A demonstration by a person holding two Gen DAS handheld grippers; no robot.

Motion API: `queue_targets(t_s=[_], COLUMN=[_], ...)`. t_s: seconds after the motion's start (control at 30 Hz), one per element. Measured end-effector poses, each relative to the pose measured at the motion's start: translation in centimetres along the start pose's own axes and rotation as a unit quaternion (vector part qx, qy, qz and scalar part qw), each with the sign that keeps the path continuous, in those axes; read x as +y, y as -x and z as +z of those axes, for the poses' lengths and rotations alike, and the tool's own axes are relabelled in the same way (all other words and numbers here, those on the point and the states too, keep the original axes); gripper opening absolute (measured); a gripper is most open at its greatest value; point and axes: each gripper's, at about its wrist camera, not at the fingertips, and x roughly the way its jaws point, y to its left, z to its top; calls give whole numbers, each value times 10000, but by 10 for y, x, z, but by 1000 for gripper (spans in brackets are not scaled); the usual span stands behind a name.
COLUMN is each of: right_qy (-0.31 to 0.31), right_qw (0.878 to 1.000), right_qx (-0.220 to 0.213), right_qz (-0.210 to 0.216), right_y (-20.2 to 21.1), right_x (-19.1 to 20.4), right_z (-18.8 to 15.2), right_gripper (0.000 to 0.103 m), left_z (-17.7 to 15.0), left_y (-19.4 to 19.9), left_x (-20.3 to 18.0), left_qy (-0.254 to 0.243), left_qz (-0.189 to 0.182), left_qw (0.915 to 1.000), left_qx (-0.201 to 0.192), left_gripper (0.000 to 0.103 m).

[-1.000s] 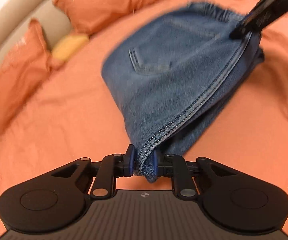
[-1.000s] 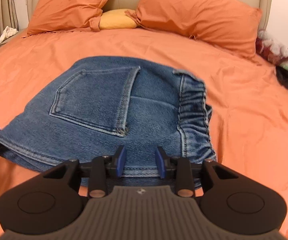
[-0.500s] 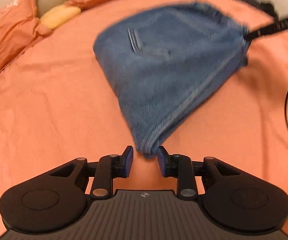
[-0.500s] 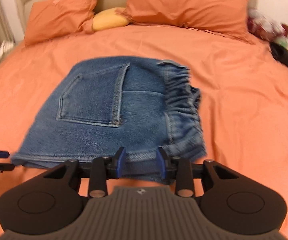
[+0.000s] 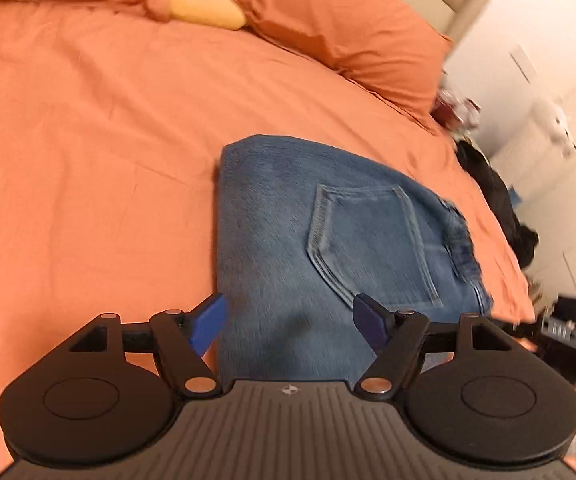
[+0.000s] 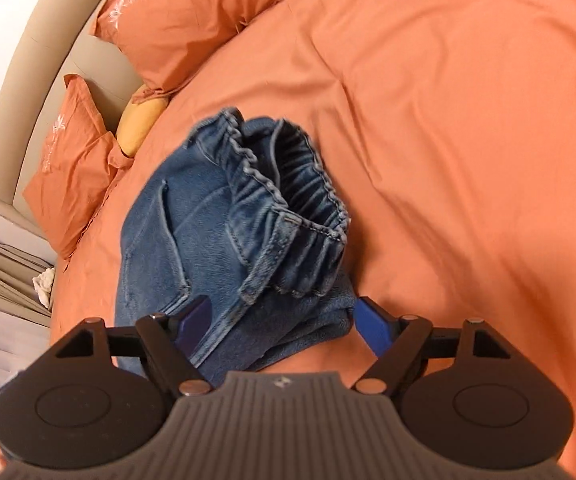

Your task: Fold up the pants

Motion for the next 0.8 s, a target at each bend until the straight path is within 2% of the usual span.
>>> queue_targets(t_s=[0.13, 0.17, 0.27, 0.33, 0.4, 0.53, 0.73, 0.8], right_qy=[-138, -171, -282, -316, -374, -493, -316, -253], right_qw=[9999, 9997, 9986, 9977, 9964, 9933, 9947, 9957], right_qx=[74, 98, 181, 218, 233, 213, 216, 212], right_qz=[55, 111, 401, 553, 721, 1024, 955, 870], right_y=[-22, -26, -38, -45, -49, -58, -63, -63], right_x=[-11, -14, -22, -26, -32, -41, -32, -29], right_z=[8, 11, 16, 19, 20, 19, 21, 21], right_gripper=[77, 81, 83, 84, 85, 85, 84, 81], left_z=[12, 15, 20, 21, 22, 22, 23, 23], left_y=[-27, -33, -51, -60, -69, -82, -92, -91], left_x=[10, 12, 15, 16, 17, 24, 20, 17], left_qy=[125, 97, -32, -137, -190, -70, -48, -124], left_qz=[36, 92, 228, 170, 144, -147, -290, -260], left_qw=[9999, 9998, 9995, 9993, 9993, 9995, 9991, 9992], left_qx=[113, 149, 236, 289, 296, 278, 312, 286], left_gripper=[86, 86, 86, 88, 96, 101, 102, 96])
